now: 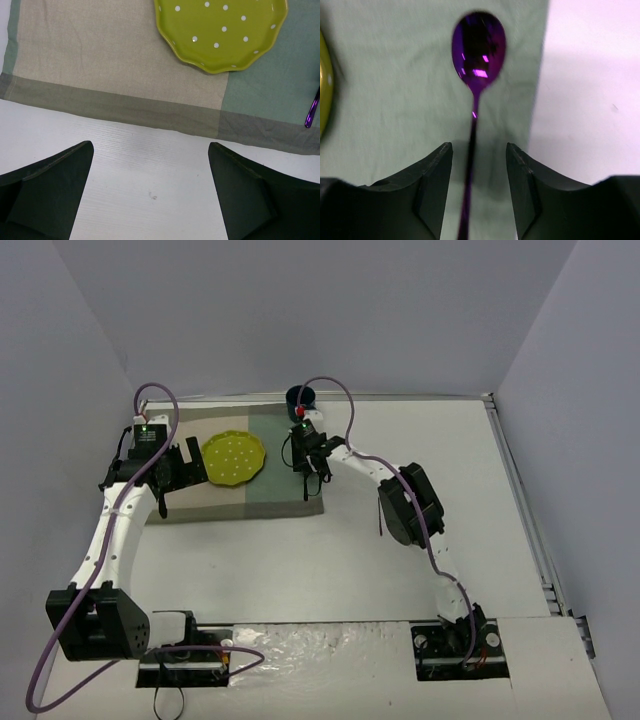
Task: Set the dinner table for one person
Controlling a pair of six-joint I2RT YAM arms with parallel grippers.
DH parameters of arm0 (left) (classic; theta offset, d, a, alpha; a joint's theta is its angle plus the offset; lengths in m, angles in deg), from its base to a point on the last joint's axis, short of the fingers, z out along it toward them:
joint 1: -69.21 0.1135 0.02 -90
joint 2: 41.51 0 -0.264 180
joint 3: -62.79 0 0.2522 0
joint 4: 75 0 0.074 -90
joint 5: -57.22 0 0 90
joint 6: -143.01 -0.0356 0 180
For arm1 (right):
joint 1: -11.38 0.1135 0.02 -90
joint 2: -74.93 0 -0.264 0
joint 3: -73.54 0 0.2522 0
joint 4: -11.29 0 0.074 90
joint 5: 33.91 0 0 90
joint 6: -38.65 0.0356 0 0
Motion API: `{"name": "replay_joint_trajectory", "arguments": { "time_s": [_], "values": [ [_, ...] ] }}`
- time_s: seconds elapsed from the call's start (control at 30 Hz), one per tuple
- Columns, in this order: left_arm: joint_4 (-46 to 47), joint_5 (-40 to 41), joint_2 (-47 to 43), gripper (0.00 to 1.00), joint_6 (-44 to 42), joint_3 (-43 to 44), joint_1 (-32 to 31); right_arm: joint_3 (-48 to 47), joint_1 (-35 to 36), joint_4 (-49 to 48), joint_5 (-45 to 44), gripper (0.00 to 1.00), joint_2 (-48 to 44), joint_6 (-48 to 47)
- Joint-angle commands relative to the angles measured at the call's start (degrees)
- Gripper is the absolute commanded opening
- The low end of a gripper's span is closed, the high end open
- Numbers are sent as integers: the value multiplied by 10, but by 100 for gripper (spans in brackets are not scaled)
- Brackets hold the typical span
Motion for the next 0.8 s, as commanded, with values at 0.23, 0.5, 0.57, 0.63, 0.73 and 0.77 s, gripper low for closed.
{"name": "replay_joint_trajectory", "arguments": {
  "time_s": [0.23,0.5,0.57,0.63,0.73,0.77],
  "values": [
    [7,2,-8,97,-6,12,3,275,-92,-46,21,45,-315,-38],
    [7,-2,-8,97,-3,12,3,396,-164,-78,54,41,-356,-44],
    [8,-3,-8,97,-4,12,3,406,-172,-94,59,39,-347,-43],
    [8,-2,-8,97,-3,12,2,408,-178,-100,68,35,-337,-41],
    [6,1,-8,97,-4,11,3,406,-179,-115,80,33,-314,-37],
    [7,1,-8,97,-4,11,3,404,-180,-118,83,32,-307,-36]
  ]
}}
